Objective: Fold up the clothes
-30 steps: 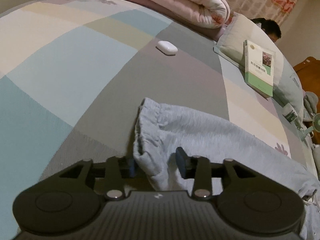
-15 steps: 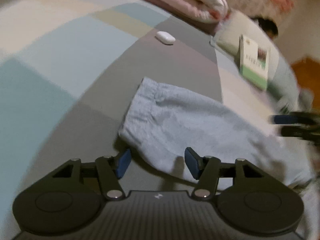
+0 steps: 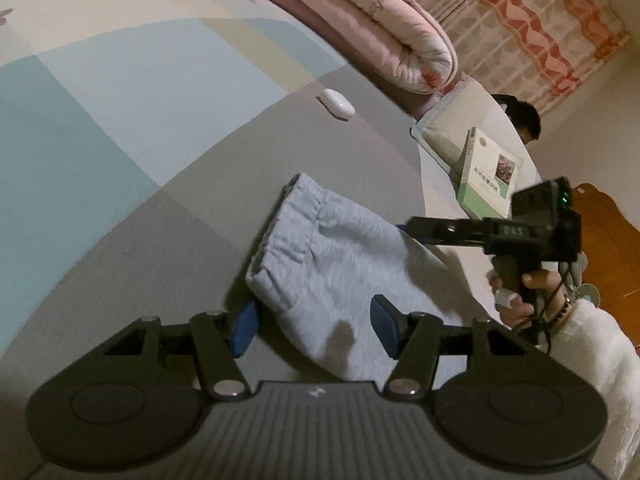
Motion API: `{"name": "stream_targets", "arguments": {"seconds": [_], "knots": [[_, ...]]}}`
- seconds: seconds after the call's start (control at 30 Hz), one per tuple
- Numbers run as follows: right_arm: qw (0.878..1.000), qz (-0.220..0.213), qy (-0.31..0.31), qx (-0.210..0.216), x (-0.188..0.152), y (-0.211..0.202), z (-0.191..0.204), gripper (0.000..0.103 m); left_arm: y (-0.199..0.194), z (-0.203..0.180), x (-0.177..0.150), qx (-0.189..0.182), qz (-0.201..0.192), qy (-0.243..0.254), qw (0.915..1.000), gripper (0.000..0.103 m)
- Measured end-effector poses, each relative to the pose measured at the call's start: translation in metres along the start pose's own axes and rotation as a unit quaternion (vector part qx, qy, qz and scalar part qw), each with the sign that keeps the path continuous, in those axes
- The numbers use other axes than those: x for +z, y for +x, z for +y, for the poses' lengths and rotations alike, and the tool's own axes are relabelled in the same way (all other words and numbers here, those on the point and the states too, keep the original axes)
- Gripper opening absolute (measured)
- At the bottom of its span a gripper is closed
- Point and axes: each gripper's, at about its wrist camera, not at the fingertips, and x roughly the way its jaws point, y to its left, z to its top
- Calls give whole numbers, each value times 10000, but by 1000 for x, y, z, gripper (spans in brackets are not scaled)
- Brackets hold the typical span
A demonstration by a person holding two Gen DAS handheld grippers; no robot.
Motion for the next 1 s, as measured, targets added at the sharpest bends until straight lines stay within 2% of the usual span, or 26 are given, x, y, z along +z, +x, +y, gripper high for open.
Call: {"name": "stream_targets", "arguments": {"seconds": [0.2,0.27,0.37,0.4,0.43,0.47,0.5,0.63,0.77,0.9,1.0], "knots": [[9988,197,-443,-98,0,15,24,60,3,-3,0,12,-43,118,9999,59],[9955,272,-806,-408,-2,20,36,53,3,-4,-1,30,-52,224,9997,59],[9833,415,-1493,-951,-11,26,61,28,3,-9,-2,136,-50,431,9990,56],[9774,471,-1735,-1116,-15,28,70,15,4,-11,-3,205,-54,518,9984,55],[9721,500,-1926,-1246,-18,29,77,9,4,-15,-3,351,-72,645,9973,45],[9701,467,-2001,-1295,-21,28,81,8,5,-19,-4,566,-98,792,9952,24],[9682,426,-2070,-1343,-24,27,84,8,6,-22,-4,747,-113,917,9929,16],[9670,134,-2041,-1520,-20,21,84,7,12,-26,12,671,-62,973,9930,12],[9618,-192,-1955,-1907,-5,9,80,7,22,-39,39,570,-245,1154,9914,12],[9555,-550,-1701,-2345,18,1,62,7,47,-53,74,491,-340,1289,9899,12],[9502,-818,-1554,-2576,29,-2,48,7,66,-57,90,566,-353,1320,9890,12]]}}
